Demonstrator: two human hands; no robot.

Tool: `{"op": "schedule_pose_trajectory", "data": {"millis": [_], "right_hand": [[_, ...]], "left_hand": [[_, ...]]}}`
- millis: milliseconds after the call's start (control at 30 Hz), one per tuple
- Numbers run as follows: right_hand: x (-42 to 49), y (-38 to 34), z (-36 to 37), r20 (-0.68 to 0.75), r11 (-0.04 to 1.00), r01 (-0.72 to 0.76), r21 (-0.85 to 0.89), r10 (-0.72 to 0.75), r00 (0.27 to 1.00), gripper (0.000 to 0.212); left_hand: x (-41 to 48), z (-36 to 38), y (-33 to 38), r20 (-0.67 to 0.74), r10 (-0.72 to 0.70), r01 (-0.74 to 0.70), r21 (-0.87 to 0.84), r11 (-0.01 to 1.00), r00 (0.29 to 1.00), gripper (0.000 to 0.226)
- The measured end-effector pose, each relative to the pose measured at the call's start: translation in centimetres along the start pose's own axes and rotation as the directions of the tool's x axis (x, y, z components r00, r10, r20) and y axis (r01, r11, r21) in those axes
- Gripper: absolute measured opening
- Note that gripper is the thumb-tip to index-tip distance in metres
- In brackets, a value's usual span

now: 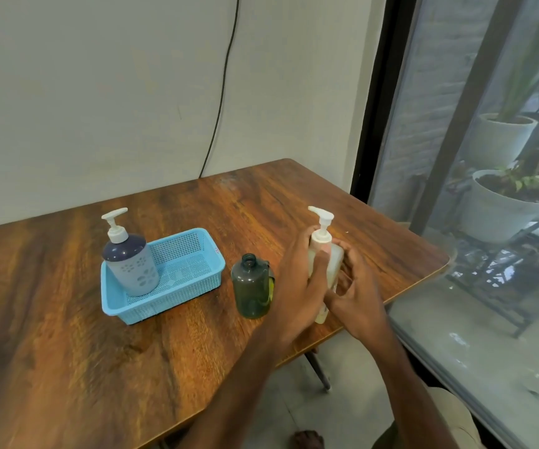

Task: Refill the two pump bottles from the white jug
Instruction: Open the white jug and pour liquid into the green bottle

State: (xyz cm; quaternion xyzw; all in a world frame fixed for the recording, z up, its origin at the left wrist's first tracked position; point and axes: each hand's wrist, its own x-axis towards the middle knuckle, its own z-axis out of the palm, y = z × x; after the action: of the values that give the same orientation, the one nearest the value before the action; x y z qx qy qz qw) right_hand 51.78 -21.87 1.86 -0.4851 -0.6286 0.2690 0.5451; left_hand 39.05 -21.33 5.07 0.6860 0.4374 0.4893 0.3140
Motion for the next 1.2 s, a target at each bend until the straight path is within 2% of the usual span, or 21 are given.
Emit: {"op": "schedule_pose_trajectory", "data": {"millis": [67,167,267,333,400,500,600,700,800,867,933,1000,1100,1200], "right_hand": [[0.0,0.0,0.0,-0.005,1.0,-0.01,-0.005,0.01,1.0,0.074],[-0.1,-0.1,0.0,0.006,1.0,-0.028,0.006,0.028,1.0,0.073],[-0.2,-0.4,0.1,0.014,0.999,-0.033,0.012,0.033,0.999,0.074],[-0.3,-0.4,0.1,0.015,1.0,-0.022,0.001,0.022,1.0,0.074],[-0.2,-0.5,0.1,0.015,1.0,-0.017,0.007,0.017,1.0,0.075],[-0.1,-0.4,-0.1,0.024,1.0,-0.013,0.028,0.012,1.0,0.082],[0.0,-0.1,-0.1,0.019,0.999,-0.014,0.029,0.013,1.0,0.08],[0.0,0.0,0.0,0.001,1.0,-0.011,0.016,0.011,1.0,0.074],[-0.1,0.0,0.1,-0.002,1.0,-0.022,0.018,0.022,1.0,0.071],[-0.1,0.0,0.1,0.01,0.999,-0.033,0.026,0.033,0.999,0.068],[-0.2,0.0,0.1,0.025,0.999,-0.04,0.027,0.04,0.999,0.071],[-0.1,0.1,0.0,0.039,0.998,-0.049,0.037,0.047,0.998,0.076],[0.0,0.1,0.0,0.042,0.998,-0.051,0.047,0.049,0.998,0.083],[0.0,0.2,-0.1,0.038,0.998,-0.055,0.044,0.053,0.998,0.079]], "left_hand": [[0.0,-0.8,0.1,-0.003,-0.02,0.02,-0.02,1.0,1.0,0.032],[0.8,-1.1,0.4,-0.111,-0.079,0.071,-0.075,0.995,0.991,0.039],[2.3,-0.2,0.7,-0.197,-0.081,0.08,-0.013,0.997,0.977,0.048],[3.5,0.8,1.0,-0.173,-0.113,0.118,0.022,0.993,0.978,0.046],[4.5,1.8,0.9,-0.16,-0.117,0.138,0.13,0.982,0.98,0.037],[4.2,1.9,0.3,-0.133,-0.043,0.072,0.224,0.972,0.99,0.035],[1.8,0.8,-0.3,-0.041,-0.028,0.031,0.086,0.996,0.999,0.028],[0.3,-0.7,-0.4,0.053,0.001,0.002,-0.064,0.998,0.999,0.033],[0.9,-1.2,-0.1,-0.051,-0.051,0.046,-0.098,0.994,0.997,0.033],[1.5,-0.9,0.1,-0.162,-0.096,0.08,-0.099,0.992,0.982,0.042],[2.3,-0.2,0.1,-0.195,-0.107,0.093,-0.077,0.993,0.975,0.048],[2.9,0.5,0.4,-0.167,-0.091,0.085,-0.044,0.995,0.982,0.046],[2.3,0.9,0.7,-0.103,-0.005,0.013,0.078,0.997,0.995,0.028],[0.7,0.2,0.4,-0.019,0.016,-0.015,0.014,1.0,1.0,0.03]]}}
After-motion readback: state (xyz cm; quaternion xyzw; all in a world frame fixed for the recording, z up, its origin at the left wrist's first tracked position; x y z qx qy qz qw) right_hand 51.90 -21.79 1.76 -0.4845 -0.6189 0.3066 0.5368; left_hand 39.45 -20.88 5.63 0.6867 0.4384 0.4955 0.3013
